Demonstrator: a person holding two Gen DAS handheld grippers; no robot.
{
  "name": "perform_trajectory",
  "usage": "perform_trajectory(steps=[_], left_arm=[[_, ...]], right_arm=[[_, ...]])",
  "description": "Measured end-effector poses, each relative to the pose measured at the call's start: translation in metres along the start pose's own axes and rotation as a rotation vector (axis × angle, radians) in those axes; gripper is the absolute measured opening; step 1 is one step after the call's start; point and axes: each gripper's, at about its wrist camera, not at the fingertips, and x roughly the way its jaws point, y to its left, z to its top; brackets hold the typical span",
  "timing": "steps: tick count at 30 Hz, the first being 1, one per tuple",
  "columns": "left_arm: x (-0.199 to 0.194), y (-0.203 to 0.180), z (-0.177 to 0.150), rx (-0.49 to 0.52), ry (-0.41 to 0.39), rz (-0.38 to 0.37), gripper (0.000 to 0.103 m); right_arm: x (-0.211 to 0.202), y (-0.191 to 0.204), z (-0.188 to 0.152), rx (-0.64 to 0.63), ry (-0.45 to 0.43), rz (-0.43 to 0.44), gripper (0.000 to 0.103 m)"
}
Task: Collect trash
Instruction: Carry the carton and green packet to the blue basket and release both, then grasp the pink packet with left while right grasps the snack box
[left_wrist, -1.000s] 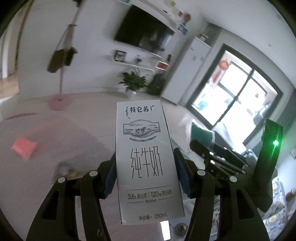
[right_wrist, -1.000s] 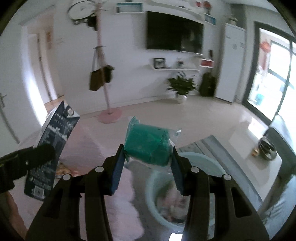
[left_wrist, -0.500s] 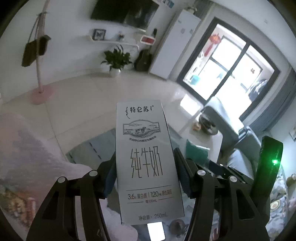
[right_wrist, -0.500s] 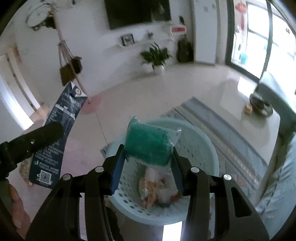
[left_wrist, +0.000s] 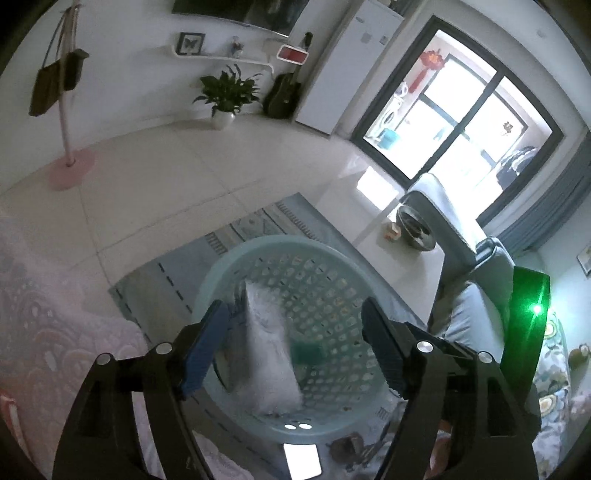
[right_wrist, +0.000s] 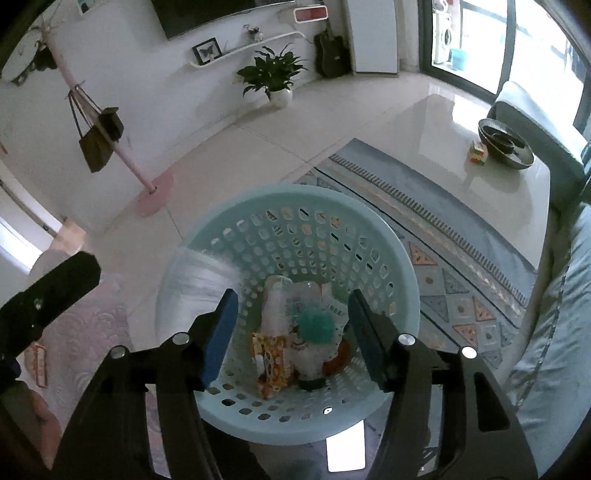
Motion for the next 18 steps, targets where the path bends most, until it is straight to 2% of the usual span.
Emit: perform_trajectory(steps=[6,10,18], left_arm=[[-0.023,-0.003,-0.007,-0.013,-0.034,-0.01,0.075],[-0.051,0.0,-0.011,-0.027,-0.077,-0.014,0.075],[-0.141,0.012,-0.024,-0.038,-0.235,0.028,0.075]], right_arm=[[-0.013,0.006,-0.002,-0.013,-0.017,0.01,0.058],[-0.032,0.021,-0.005,-0.057,-0.058,0.031,0.058],[-0.092,0.089,-0.02,-0.223,-0.2,0.146,0.058]])
